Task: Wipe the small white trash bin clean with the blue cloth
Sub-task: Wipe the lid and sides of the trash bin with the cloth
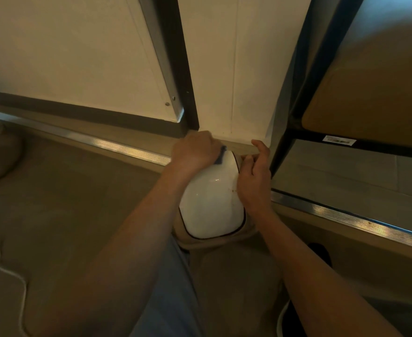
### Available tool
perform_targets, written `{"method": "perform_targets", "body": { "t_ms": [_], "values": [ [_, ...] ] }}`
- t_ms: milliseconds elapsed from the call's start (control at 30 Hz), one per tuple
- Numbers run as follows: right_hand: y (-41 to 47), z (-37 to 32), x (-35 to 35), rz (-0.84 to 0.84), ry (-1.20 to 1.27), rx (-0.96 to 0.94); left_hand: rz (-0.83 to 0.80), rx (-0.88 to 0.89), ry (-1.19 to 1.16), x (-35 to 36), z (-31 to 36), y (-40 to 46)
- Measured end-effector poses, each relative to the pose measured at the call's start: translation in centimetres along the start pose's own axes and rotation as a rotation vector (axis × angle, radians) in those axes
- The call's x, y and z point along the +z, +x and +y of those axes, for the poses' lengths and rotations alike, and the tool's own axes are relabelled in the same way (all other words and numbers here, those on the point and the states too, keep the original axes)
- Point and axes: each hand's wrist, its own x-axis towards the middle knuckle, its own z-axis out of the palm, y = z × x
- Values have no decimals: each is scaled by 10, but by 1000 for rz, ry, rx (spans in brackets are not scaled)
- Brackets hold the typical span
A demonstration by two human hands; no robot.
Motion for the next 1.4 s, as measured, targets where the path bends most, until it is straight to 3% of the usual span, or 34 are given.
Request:
{"method": "perform_targets", "body": {
  "t_ms": [167, 233, 300, 367, 500, 567, 633, 767, 833, 900, 967, 1033, 1100, 1267, 1333, 1400],
  "values": [
    [0, 3, -1, -11, 39, -26, 84, 475, -133, 1, -2, -43],
    [0, 2, -1, -13, 27, -28, 82, 552, -221, -8, -30, -55],
    [1, 0, -1, -16, 15, -14, 113, 495, -250, -14, -56, -53],
    [0, 0, -2, -22, 15, -11, 95, 317, -199, -16, -65, -37],
    [-1, -1, -1, -26, 8, 3, -52, 12, 49, -11, -24, -1],
    [0, 0, -1, -20, 29, 1, -15, 90, 98, -3, 8, -1],
    [0, 2, -1, -14, 65, -27, 43, 291, 19, 5, 24, -15],
    [1, 3, 0, -3, 64, -39, 72, 594, -177, -1, -13, -43],
    [1, 3, 0, -7, 35, -18, 88, 562, -235, -8, -45, -46],
    [1, 2, -1, -11, 13, -10, 57, 385, -220, -15, -66, -35],
    [0, 2, -1, -11, 7, -11, -52, 174, -98, -20, -60, -16],
    [1, 1, 1, -10, 17, 2, -117, 72, 75, -19, -35, -1],
    [1, 2, 2, -5, 28, 3, -108, 95, 118, -14, 0, 1],
    [1, 3, 0, -2, 68, -43, 26, 476, -157, -3, 8, -36],
    [1, 3, 1, -2, 63, -36, 18, 420, -170, -8, -14, -31],
    [1, 3, 2, -9, 51, -20, -24, 232, -114, -11, -25, -15]
  ]
}}
